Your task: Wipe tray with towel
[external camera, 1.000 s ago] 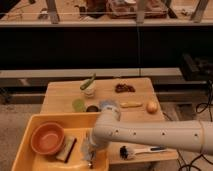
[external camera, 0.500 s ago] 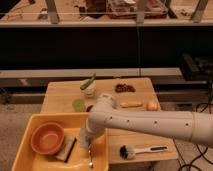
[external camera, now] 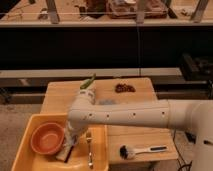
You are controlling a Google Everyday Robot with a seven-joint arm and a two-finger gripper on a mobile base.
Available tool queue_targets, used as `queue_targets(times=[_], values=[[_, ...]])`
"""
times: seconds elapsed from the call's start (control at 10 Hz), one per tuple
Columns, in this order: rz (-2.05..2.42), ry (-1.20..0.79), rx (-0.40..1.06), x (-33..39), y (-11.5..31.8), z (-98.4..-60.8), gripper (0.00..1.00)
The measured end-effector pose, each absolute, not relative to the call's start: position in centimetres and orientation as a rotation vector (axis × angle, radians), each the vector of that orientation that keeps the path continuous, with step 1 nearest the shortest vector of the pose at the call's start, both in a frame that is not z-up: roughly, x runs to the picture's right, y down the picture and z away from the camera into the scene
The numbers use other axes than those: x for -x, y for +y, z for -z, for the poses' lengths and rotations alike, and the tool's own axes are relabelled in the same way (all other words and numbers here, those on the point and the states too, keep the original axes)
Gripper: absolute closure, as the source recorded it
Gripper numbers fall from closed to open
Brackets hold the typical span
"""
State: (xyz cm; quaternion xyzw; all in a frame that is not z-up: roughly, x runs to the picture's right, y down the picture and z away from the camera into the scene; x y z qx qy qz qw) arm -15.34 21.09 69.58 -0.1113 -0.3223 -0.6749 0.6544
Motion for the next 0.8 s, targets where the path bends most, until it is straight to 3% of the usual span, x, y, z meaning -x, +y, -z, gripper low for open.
queue_targets(times=[0.5,0.8], values=[[1.588,-0.791,0.279,15.9,28.3,-66.2,0.90],[1.557,-0.801,0.308,13.4,30.5,-66.1,0.90]])
